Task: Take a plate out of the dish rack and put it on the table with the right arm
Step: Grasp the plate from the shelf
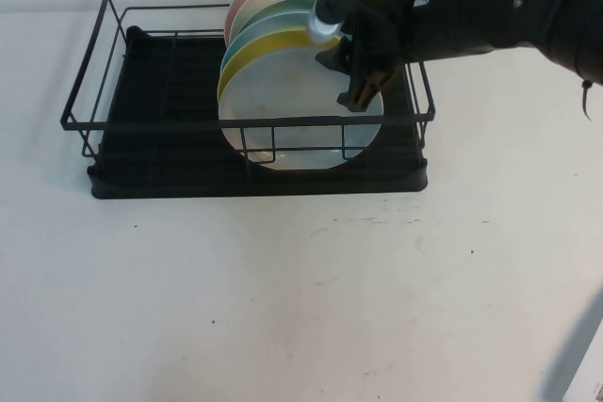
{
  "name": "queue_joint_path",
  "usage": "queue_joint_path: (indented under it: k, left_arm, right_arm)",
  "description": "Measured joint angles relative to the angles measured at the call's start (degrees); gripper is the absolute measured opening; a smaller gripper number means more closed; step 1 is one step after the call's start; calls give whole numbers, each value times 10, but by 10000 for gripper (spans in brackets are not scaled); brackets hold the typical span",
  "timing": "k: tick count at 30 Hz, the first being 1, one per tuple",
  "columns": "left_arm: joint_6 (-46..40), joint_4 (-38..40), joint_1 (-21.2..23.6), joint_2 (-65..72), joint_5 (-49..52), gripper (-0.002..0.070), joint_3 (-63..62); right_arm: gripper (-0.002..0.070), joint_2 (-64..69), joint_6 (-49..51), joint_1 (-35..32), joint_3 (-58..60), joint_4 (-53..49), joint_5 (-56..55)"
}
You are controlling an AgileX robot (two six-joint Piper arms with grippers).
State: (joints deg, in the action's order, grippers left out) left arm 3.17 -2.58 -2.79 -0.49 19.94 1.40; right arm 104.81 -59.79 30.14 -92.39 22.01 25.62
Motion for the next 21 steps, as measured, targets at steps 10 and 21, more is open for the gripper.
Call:
queue_joint_path:
  k: [10,21]
  left_arm:
    - [0,0,0,0,0,-3,0]
    - [0,0,0,0,0,-3,0]
  right_arm:
    - [318,29,-42,0,0,0,0]
    - [318,41,-69,0,0,2,-37]
